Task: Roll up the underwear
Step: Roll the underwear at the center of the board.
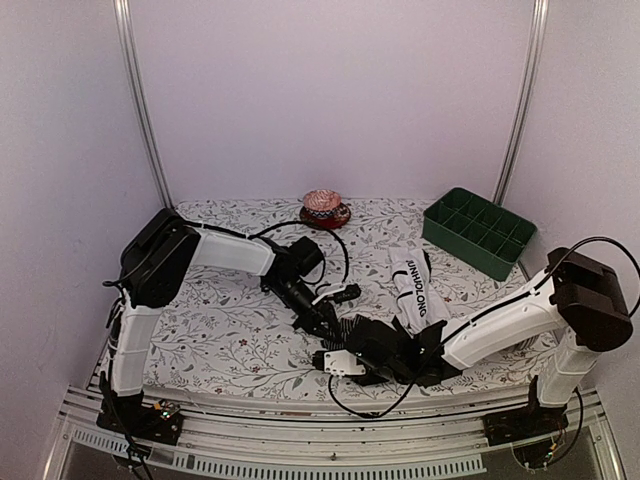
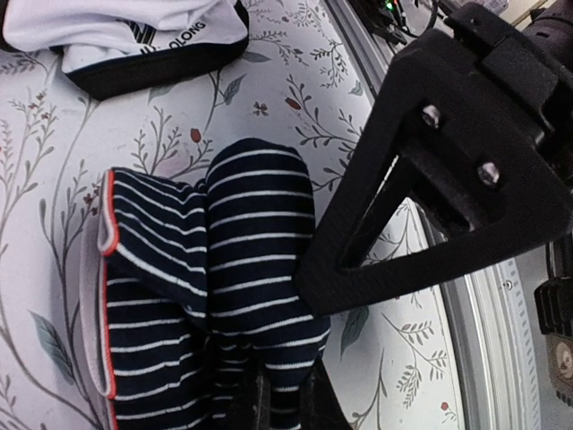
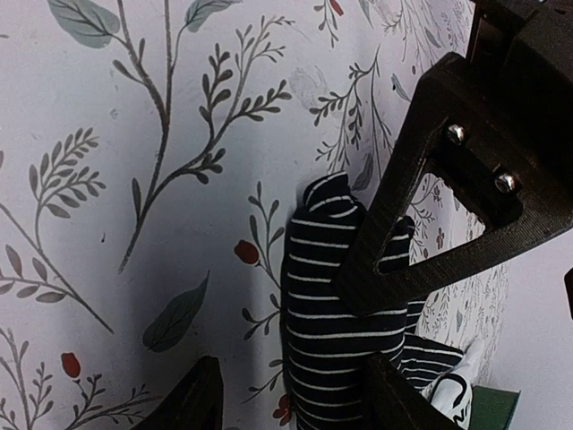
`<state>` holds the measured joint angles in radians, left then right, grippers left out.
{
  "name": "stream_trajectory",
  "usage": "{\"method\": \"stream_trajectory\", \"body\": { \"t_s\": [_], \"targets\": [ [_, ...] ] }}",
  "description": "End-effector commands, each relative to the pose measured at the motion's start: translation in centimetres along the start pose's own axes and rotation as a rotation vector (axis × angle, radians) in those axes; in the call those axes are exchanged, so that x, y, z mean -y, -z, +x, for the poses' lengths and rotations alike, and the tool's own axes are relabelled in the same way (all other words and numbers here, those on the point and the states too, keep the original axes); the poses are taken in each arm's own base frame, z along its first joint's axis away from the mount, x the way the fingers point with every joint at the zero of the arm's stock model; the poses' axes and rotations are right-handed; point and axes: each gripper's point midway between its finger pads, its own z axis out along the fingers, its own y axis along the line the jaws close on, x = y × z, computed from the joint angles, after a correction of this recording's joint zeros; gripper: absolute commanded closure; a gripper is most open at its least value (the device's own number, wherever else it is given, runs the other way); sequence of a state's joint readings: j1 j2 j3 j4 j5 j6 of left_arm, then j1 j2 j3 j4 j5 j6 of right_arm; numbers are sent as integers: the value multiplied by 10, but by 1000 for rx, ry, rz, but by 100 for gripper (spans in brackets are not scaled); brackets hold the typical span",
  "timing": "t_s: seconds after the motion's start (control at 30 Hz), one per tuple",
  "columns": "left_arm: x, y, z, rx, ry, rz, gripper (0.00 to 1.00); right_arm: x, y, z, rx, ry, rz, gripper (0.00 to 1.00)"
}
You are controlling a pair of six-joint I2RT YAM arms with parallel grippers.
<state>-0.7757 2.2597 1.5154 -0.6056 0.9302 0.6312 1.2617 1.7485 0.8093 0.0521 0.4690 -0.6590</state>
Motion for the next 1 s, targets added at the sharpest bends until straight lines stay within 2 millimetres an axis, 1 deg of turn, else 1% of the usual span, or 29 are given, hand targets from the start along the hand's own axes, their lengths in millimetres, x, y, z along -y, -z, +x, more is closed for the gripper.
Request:
{"method": "stream_trajectory", "body": {
  "t_s": [0.0, 0.13, 0.37, 0.43, 0.47, 0.5, 0.53, 0.57, 0.63, 0.67, 0.73, 0.77, 0.8, 0.83, 0.93, 0.97],
  "targets": [
    [1, -22, 89, -244, 242, 7, 100, 11, -10, 9, -66, -7, 50, 47],
    [0, -22, 91, -246, 246, 7, 100, 13, -13, 11, -79, -3, 72, 44],
    [1, -23, 91, -248, 247, 14, 100, 20, -20, 21, -120, 0, 112, 44],
    [1, -23, 91, -248, 247, 14, 100, 18, -21, 22, -123, 1, 105, 45],
    [1, -23, 91, -248, 246, 14, 100, 18, -21, 21, -122, -2, 99, 47],
    [1, -22, 90, -246, 246, 15, 100, 16, -22, 22, -126, 1, 90, 51],
    [2, -22, 91, -247, 246, 17, 100, 15, -23, 22, -126, -1, 82, 59],
    [2, -22, 91, -247, 246, 18, 100, 14, -23, 21, -128, 0, 71, 64],
    [2, -22, 90, -244, 244, 19, 100, 12, -24, 20, -128, -4, 57, 71],
    [2, -22, 90, -244, 245, 19, 100, 10, -24, 21, -130, -3, 45, 74],
    [2, -21, 88, -244, 239, 16, 100, 8, -25, 20, -133, -5, 30, 76],
    [2, -20, 87, -242, 230, 13, 92, 7, -26, 20, -134, -9, 19, 77],
    [3, -18, 85, -237, 216, 10, 81, 5, -26, 20, -133, -13, 0, 78],
    [3, -15, 81, -228, 199, 3, 72, 4, -26, 18, -128, -25, -21, 80],
    [6, -4, 66, -179, 124, -44, 47, 0, -23, 15, -100, -86, -112, 80],
    [7, 3, 58, -159, 87, -74, 42, -1, -22, 16, -97, -104, -139, 80]
  ]
}}
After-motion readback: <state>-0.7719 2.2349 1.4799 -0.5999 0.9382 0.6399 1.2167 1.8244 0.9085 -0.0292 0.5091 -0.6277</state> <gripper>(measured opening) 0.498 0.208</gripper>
